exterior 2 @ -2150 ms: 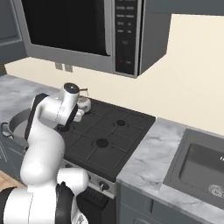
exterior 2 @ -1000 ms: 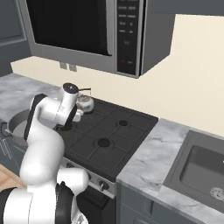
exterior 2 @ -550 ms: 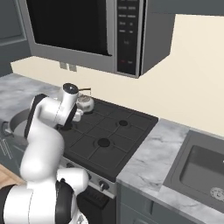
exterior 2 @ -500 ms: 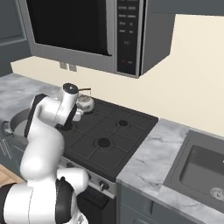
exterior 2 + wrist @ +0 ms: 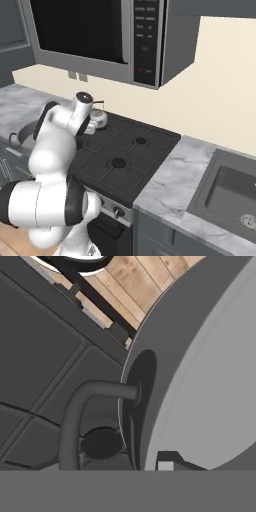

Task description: Pick the kettle from the cabinet and place it on a stove burner. Then pick the pot from the counter and place it on another stove burner. Finally, turn both burners on.

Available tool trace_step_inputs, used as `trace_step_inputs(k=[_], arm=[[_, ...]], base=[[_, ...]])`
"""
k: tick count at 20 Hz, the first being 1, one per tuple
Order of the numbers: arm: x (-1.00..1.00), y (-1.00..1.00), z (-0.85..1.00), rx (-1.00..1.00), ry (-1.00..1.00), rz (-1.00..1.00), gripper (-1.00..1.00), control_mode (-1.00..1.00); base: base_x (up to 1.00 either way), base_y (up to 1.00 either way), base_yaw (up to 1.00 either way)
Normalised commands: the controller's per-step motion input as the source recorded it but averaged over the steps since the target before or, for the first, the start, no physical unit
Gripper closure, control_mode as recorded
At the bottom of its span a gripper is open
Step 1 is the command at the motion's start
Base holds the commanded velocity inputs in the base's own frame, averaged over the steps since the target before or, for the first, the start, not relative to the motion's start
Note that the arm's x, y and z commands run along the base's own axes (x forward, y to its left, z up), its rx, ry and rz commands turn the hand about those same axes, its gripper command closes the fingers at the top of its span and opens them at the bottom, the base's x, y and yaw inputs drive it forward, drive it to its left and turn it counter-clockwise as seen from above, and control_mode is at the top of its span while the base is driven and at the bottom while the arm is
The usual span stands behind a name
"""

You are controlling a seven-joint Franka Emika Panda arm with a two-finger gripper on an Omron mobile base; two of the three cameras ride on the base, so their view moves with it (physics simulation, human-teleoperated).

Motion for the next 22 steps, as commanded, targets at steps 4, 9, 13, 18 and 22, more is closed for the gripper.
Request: trace_step_inputs(k=[4, 9, 13, 18, 22], arm=[[0.39, 0.00, 0.00, 0.00, 0.02, 0.00, 1.00, -1.00], [0.35, 0.00, 0.00, 0.00, 0.01, 0.00, 1.00, -1.00], [0.30, 0.00, -0.05, 0.00, 0.00, 0.00, 1.00, -1.00], [0.24, 0.00, -0.15, 0.00, 0.00, 0.00, 1.00, -1.00], [0.20, 0.00, -0.23, 0.00, 0.00, 0.00, 1.00, -1.00]], base=[[0.00, 0.00, 0.00], [0.00, 0.00, 0.00], [0.00, 0.00, 0.00], [0.00, 0.00, 0.00], [0.00, 0.00, 0.00]])
